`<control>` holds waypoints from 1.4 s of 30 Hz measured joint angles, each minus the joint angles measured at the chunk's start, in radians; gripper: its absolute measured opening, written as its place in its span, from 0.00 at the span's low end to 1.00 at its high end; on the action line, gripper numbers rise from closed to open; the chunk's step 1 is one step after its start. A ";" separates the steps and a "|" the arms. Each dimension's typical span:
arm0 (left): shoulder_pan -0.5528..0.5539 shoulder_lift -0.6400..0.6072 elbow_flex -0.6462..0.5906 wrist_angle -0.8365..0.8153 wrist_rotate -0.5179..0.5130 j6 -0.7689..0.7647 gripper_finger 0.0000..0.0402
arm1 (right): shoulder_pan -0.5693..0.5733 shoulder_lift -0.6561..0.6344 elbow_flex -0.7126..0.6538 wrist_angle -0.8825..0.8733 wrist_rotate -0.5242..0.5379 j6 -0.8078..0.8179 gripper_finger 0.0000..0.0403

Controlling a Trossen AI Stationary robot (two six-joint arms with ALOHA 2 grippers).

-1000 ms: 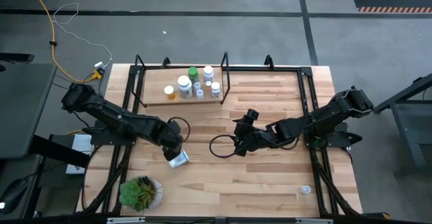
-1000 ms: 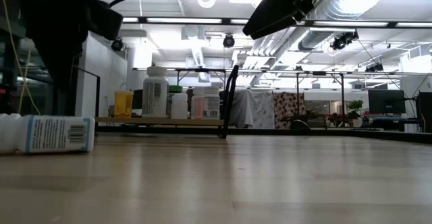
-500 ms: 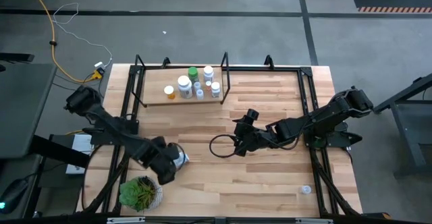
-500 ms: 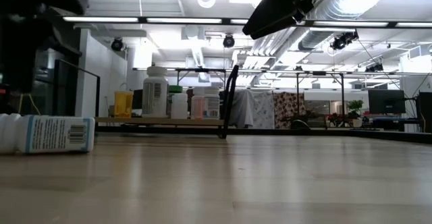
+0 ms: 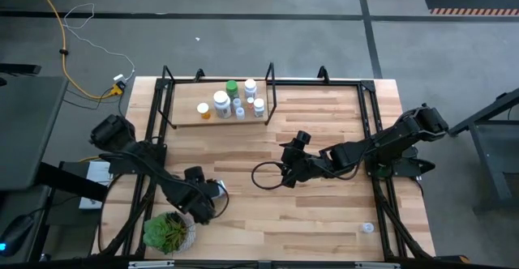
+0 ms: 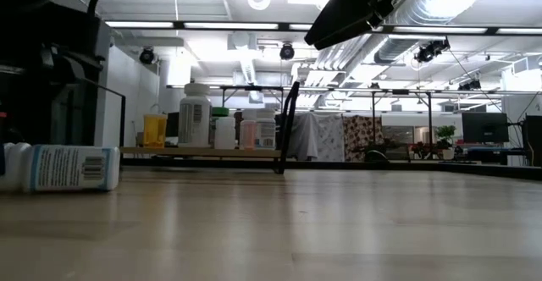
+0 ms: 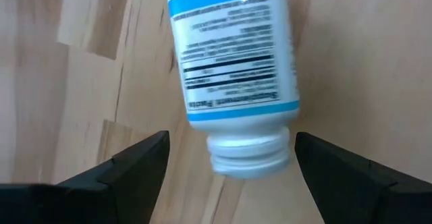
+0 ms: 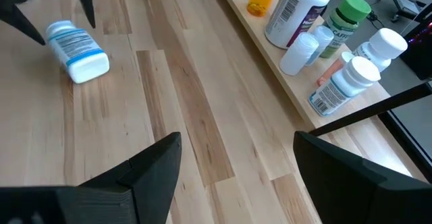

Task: Pick and place medicine bottles onto shelf by color
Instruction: Put the medium white pill bottle on the shelf

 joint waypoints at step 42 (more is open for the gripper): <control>0.105 -0.053 0.012 -0.154 -0.055 0.044 0.42 | 0.000 0.000 0.000 0.030 -0.036 -0.017 0.69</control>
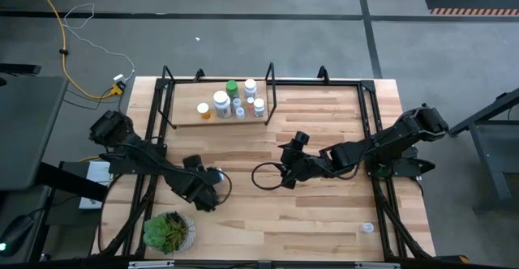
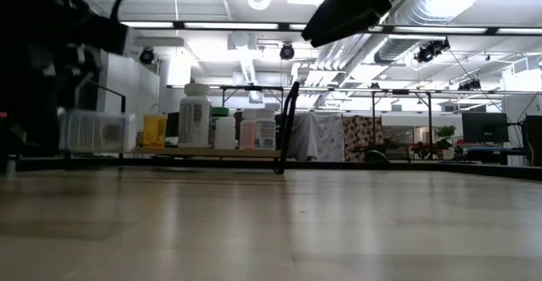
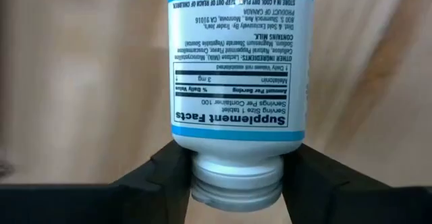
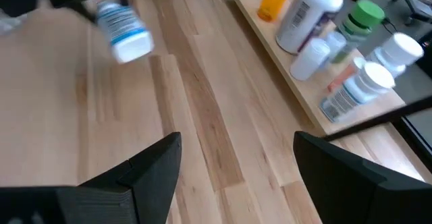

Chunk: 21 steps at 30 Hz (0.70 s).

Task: Pick and place medicine bottles onto shelf by color
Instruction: Put the medium white pill bottle on the shelf

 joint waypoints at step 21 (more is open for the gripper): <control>-0.061 -0.087 0.027 -0.048 -0.620 0.080 0.42 | -0.264 0.432 -0.001 0.986 -0.488 0.333 0.69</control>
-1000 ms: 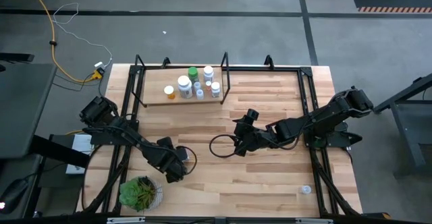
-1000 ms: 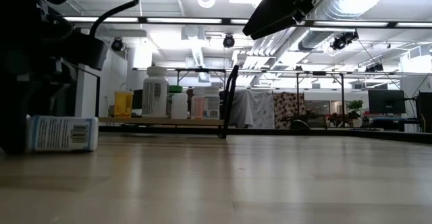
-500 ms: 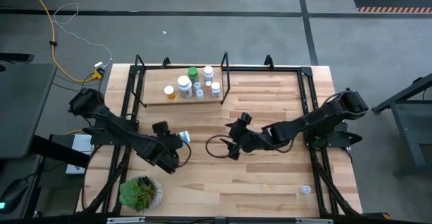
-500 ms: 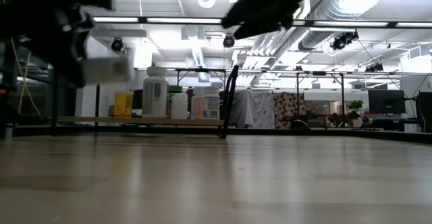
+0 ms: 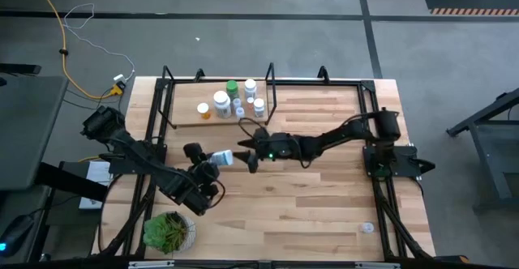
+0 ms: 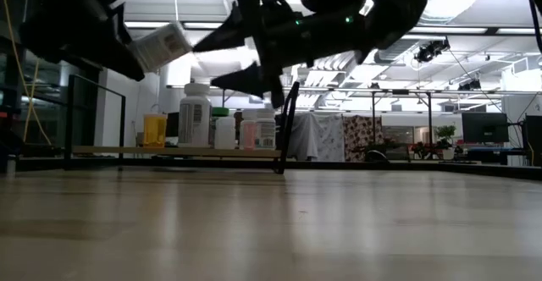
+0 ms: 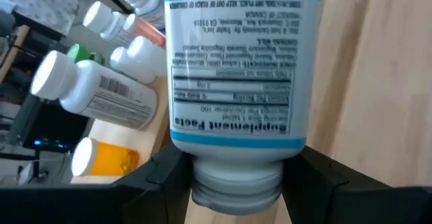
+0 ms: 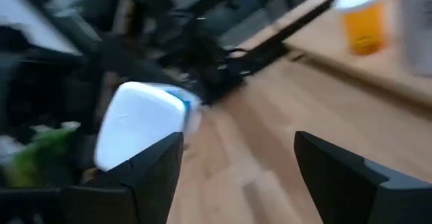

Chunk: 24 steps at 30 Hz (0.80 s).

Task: Pick and place medicine bottles onto shelf by color
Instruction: Put the medium white pill bottle on the shelf

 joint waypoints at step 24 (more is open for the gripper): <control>0.156 0.001 -0.064 0.319 0.136 0.292 0.42 | 0.037 0.011 0.000 -0.030 0.010 0.063 0.69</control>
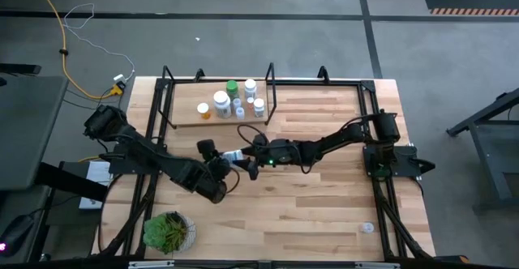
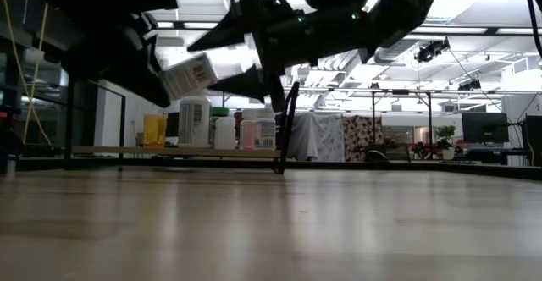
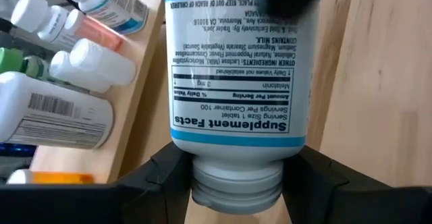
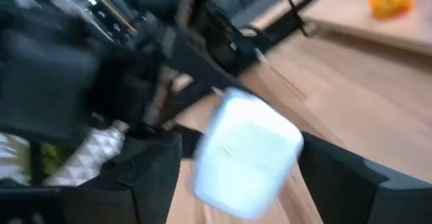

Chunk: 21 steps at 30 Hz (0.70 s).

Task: Pick and place medicine bottles onto shelf by color
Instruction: Put the medium white pill bottle on the shelf

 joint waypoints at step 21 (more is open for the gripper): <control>0.010 0.000 0.040 0.073 0.032 0.220 0.50 | 0.000 -0.001 0.000 -0.030 0.004 0.004 0.40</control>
